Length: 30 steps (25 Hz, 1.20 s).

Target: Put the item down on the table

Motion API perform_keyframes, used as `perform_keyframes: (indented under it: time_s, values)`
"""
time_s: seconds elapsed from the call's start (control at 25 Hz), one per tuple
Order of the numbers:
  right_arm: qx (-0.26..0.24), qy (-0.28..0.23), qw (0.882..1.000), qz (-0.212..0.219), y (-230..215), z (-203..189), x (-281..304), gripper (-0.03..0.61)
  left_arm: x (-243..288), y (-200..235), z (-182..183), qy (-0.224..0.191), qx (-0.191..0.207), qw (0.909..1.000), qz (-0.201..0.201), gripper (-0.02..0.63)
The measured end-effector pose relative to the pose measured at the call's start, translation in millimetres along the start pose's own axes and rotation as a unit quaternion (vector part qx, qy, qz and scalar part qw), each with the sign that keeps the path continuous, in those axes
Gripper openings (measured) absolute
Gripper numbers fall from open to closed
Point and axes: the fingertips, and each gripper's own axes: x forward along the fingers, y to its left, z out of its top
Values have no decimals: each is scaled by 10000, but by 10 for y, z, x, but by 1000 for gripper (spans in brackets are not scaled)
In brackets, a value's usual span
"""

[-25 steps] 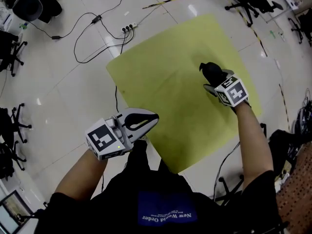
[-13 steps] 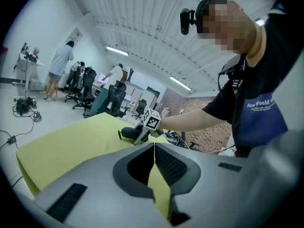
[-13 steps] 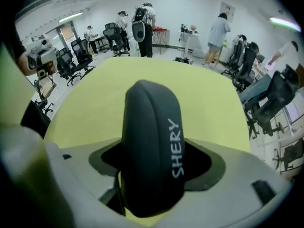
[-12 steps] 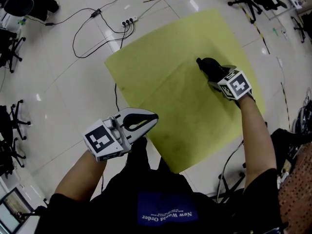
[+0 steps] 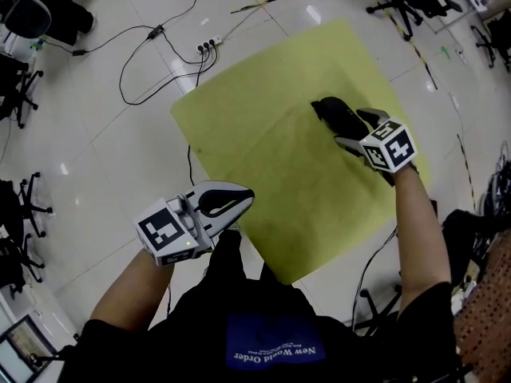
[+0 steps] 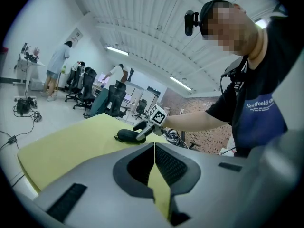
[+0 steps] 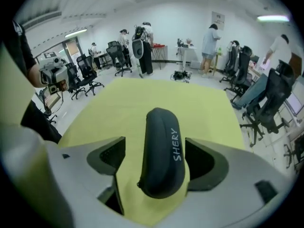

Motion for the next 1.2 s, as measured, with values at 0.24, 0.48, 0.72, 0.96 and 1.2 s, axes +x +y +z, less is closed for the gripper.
perform_keyframes:
  time_s: [0.24,0.48,0.72,0.96,1.2]
  values:
    - [606,-1465,9873,32,88,374,-836,367,-89,-101,328,-215,177,9996,54,6]
    - [943,-3350,9371,261,403,753,-2184,227,-147,-313,821,-562,178,9982,111,6]
    - [877,-4786,8734,212,948,739,-3533,-9,-232,-703,1380,-1031,318,9942,4,6]
    - [1070,-5118,8524,57,1498,400,-3872,-11,-301,-1055,1761,-1284,524,9903,-78,6]
    - [1404,-5001,8540,-297,1822,29,-3758,-11,-349,-1304,1663,-1186,561,9913,-108,6]
